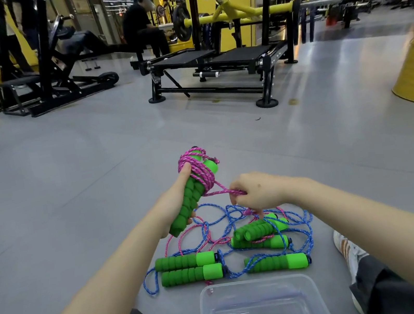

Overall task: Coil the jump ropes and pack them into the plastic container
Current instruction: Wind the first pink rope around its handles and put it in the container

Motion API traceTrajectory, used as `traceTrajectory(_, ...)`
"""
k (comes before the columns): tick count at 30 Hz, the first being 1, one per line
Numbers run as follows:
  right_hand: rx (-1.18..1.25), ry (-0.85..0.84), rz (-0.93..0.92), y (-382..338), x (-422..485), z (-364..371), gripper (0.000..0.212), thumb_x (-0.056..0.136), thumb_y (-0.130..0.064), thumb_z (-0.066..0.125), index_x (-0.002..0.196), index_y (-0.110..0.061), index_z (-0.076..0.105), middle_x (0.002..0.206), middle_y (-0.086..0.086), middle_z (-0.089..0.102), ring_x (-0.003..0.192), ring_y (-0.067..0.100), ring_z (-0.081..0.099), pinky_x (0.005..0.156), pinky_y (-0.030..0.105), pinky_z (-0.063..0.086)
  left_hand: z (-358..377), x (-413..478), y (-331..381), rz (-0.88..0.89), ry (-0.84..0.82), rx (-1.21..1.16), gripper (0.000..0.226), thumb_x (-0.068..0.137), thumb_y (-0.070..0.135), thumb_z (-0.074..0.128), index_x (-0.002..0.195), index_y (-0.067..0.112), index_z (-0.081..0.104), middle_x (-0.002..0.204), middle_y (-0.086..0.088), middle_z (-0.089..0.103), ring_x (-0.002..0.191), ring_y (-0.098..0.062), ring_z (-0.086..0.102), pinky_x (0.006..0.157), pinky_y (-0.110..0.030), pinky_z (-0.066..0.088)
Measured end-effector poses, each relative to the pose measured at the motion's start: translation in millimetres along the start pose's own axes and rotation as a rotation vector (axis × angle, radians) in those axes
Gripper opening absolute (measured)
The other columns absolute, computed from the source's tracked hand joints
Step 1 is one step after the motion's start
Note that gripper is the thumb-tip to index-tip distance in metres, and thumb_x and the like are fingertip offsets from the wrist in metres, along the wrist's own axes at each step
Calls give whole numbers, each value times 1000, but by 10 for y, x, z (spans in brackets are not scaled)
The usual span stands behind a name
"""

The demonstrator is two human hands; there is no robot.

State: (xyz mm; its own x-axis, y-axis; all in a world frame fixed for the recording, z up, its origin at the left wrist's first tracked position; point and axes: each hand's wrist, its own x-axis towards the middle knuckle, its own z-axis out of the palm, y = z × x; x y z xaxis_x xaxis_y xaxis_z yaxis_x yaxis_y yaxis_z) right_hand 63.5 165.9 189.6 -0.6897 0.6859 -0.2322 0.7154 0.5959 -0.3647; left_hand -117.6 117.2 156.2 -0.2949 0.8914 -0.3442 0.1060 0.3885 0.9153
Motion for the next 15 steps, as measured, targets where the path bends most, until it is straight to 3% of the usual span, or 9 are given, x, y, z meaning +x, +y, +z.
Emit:
traceTrajectory(3, -129, 51, -22, -67, -2, -8, 10, 81, -9, 46, 73, -7, 51, 66, 9, 51, 62, 26, 50, 58, 31, 37, -37, 8, -28, -45, 8, -8, 80, 76, 80, 37, 98, 8, 64, 78, -11, 60, 60, -22, 55, 54, -26, 47)
traceTrajectory(6, -339, 193, -89, -125, -20, -38, 16, 79, -17, 51, 64, -11, 48, 67, 6, 47, 78, 25, 38, 66, 31, 26, -37, 28, -30, -52, 33, -28, 80, 77, 80, 36, 97, 7, 62, 77, -11, 59, 60, -22, 55, 53, -26, 46)
traceTrajectory(9, -464, 301, -169, -144, -24, -73, 19, 80, -23, 54, 78, -9, 66, 90, 3, 50, 92, 22, 33, 75, 33, 23, -48, 28, -29, -62, 33, -52, 80, 78, 79, 37, 98, 6, 62, 78, -12, 59, 60, -21, 55, 53, -27, 47)
traceTrajectory(13, -223, 267, -95, -128, -39, -116, 17, 78, -15, 53, 81, -2, 63, 76, 15, 62, 77, 32, 52, 63, 34, 42, -95, 4, -27, -93, -3, -96, 72, 82, 76, 35, 91, 8, 60, 77, -12, 57, 58, -21, 53, 53, -26, 46)
traceTrajectory(15, -189, 283, -51, -104, -37, -164, 15, 75, -14, 56, 80, -2, 63, 69, 13, 58, 69, 30, 50, 58, 33, 41, -100, -6, -16, -95, 1, -100, 71, 83, 75, 34, 90, 9, 59, 77, -12, 56, 58, -20, 52, 53, -26, 45)
